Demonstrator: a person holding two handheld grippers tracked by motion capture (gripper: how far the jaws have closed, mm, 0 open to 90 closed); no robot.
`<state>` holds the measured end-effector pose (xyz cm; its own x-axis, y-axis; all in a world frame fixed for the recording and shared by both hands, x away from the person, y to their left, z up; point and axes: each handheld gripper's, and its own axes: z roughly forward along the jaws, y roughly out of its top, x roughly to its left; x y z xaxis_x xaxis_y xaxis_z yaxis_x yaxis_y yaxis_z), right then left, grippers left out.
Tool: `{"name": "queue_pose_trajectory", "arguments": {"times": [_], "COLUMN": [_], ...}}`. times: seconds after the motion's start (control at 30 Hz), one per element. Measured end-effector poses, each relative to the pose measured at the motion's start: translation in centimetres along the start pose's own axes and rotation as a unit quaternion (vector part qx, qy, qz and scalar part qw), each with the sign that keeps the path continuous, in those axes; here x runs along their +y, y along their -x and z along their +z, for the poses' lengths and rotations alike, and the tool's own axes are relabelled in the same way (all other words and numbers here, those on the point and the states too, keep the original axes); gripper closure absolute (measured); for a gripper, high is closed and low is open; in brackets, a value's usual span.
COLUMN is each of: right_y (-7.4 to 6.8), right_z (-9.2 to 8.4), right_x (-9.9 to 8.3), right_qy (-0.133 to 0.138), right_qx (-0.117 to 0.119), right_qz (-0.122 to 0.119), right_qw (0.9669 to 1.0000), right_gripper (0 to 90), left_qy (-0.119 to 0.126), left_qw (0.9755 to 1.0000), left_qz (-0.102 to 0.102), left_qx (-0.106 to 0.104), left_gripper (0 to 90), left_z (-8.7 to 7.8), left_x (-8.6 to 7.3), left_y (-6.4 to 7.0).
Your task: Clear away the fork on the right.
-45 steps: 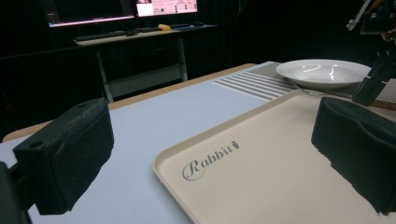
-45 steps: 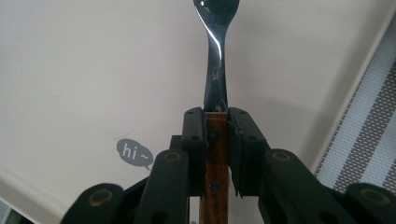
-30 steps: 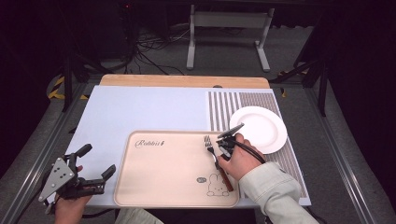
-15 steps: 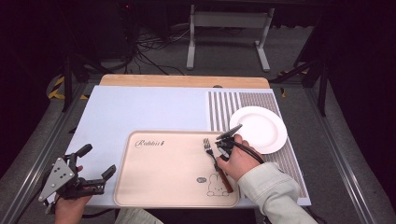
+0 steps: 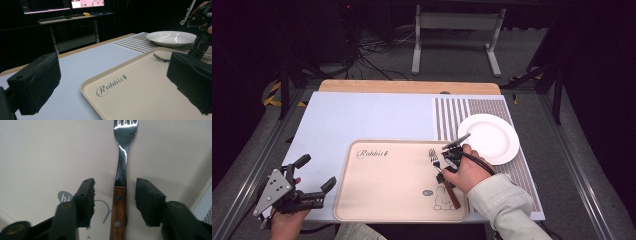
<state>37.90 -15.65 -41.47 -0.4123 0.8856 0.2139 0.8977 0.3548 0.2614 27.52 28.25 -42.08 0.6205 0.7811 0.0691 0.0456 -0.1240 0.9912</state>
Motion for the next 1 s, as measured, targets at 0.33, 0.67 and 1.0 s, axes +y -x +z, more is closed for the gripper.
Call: {"name": "queue_pose_trajectory", "arguments": {"times": [0.33, 0.67, 1.0], "right_y": [0.0, 1.0, 2.8], "right_z": [-0.7, -1.6, -0.2], "right_x": [0.7, 2.2, 3.1], "right_qy": [0.115, 0.189, 0.193], "right_qx": [0.022, 0.059, 0.083], "right_qz": [-0.118, -0.259, -0.278], "right_qw": [0.9861, 0.9452, 0.9374], "right_gripper": [19.8, 71.4, 90.0], "left_qy": [-0.001, -0.001, -0.002], "left_qw": [1.0, 1.0, 1.0], "left_qz": [-0.001, -0.001, -0.003], "left_qx": [-0.004, -0.002, -0.001], "left_gripper": [0.0, 0.0, 0.0], "left_z": [0.1, 0.1, 0.1], "left_x": [0.0, -0.1, -0.1], "left_y": [0.0, 0.0, 0.0]}}
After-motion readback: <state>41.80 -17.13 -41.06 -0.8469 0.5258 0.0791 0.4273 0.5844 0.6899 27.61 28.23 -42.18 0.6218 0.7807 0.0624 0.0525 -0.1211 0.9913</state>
